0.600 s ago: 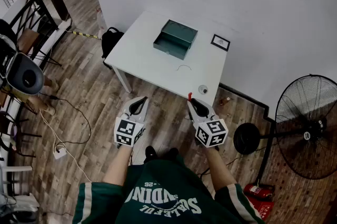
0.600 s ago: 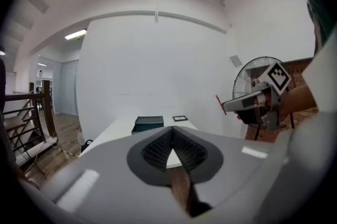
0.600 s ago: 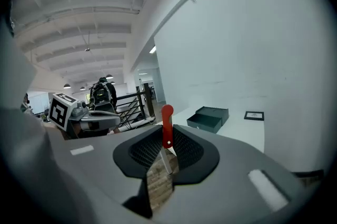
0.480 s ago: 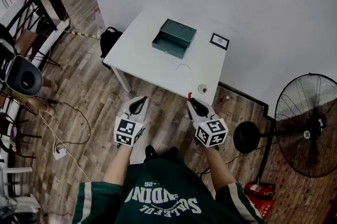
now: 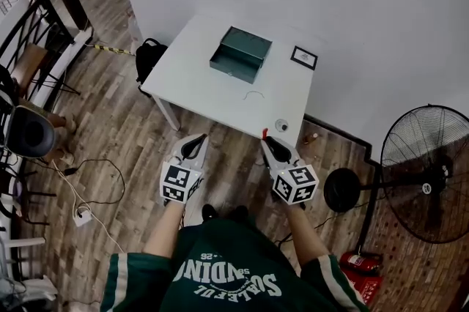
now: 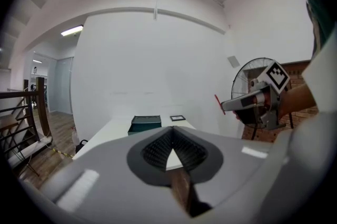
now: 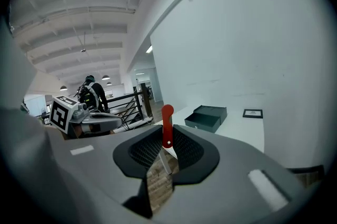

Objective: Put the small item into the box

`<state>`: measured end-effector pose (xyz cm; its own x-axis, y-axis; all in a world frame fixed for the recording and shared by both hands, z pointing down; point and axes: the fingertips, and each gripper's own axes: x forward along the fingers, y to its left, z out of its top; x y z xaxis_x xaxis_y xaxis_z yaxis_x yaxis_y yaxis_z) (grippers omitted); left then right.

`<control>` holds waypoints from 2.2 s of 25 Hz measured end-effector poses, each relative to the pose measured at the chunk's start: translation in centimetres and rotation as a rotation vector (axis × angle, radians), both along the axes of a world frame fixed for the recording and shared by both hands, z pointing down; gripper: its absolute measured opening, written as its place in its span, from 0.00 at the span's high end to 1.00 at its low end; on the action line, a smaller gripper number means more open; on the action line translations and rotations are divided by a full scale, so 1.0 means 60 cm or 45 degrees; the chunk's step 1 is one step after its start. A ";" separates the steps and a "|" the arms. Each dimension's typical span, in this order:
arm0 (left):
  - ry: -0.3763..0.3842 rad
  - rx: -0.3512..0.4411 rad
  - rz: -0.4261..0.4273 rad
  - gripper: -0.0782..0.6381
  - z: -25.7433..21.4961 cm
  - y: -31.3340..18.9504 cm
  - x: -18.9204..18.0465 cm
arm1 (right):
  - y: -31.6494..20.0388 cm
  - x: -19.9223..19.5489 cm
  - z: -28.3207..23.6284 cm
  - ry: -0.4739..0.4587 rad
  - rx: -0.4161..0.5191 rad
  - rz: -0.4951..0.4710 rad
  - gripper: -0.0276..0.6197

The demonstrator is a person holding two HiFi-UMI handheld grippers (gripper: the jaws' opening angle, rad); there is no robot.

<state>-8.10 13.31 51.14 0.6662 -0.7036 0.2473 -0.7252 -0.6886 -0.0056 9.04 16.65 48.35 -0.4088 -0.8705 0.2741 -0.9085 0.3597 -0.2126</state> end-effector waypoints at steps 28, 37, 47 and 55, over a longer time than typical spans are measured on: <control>-0.009 -0.042 0.081 0.82 0.049 -0.206 0.009 | -0.199 -0.008 0.045 -0.064 -0.022 0.071 0.86; -0.033 -0.051 0.039 0.82 0.029 -0.404 0.089 | -0.427 0.073 0.041 -0.094 -0.047 0.009 0.86; -0.047 -0.075 -0.013 0.82 0.021 -0.515 0.127 | -0.551 0.102 0.056 -0.116 -0.077 -0.083 0.86; -0.047 -0.106 0.015 0.82 0.038 -0.563 0.150 | -0.581 0.135 0.070 -0.117 -0.111 -0.042 0.86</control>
<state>0.91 -20.47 53.40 0.6639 -0.6716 0.3288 -0.7172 -0.6964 0.0256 17.15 -18.19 52.56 -0.4637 -0.8306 0.3084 -0.8718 0.3657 -0.3259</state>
